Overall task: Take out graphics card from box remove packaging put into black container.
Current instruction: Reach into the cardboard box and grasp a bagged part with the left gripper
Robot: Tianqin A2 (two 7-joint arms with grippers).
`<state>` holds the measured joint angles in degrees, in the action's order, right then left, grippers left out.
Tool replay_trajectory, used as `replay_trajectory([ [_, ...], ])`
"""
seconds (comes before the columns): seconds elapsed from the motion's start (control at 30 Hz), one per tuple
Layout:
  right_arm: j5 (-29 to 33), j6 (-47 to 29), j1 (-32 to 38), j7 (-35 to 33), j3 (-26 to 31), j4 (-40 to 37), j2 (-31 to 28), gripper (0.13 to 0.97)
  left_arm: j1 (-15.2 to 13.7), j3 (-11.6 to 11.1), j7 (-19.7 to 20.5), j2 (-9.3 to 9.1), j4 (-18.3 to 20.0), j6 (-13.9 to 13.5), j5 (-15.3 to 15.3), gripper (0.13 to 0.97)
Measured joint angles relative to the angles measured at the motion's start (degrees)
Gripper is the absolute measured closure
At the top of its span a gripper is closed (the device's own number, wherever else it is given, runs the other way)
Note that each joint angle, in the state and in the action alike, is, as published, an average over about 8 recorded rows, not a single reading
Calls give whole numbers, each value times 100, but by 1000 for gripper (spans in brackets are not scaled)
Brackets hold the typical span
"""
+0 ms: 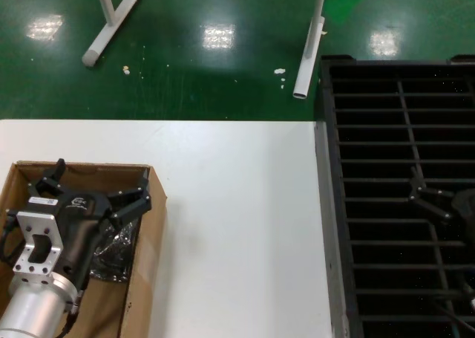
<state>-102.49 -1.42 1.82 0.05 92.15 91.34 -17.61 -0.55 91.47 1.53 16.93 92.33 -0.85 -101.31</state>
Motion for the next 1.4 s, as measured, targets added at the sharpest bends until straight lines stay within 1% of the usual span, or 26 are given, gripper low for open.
replay_trajectory([
  [1.2, 0, 0, 0, 0, 0, 0, 0, 129, 1, 0, -1, -1, 1, 5, 1, 132],
  [1.3, 0, 0, 0, 0, 0, 0, 0, 129, 15, 10, -14, 10, 40, 83, -16, 132],
  [1.37, 0, 0, 0, 0, 0, 0, 0, 129, 34, 64, -85, 67, 116, 231, -97, 132],
  [1.4, 0, 0, 0, 0, 0, 0, 0, 129, 44, 119, -151, 128, 177, 343, -174, 132],
])
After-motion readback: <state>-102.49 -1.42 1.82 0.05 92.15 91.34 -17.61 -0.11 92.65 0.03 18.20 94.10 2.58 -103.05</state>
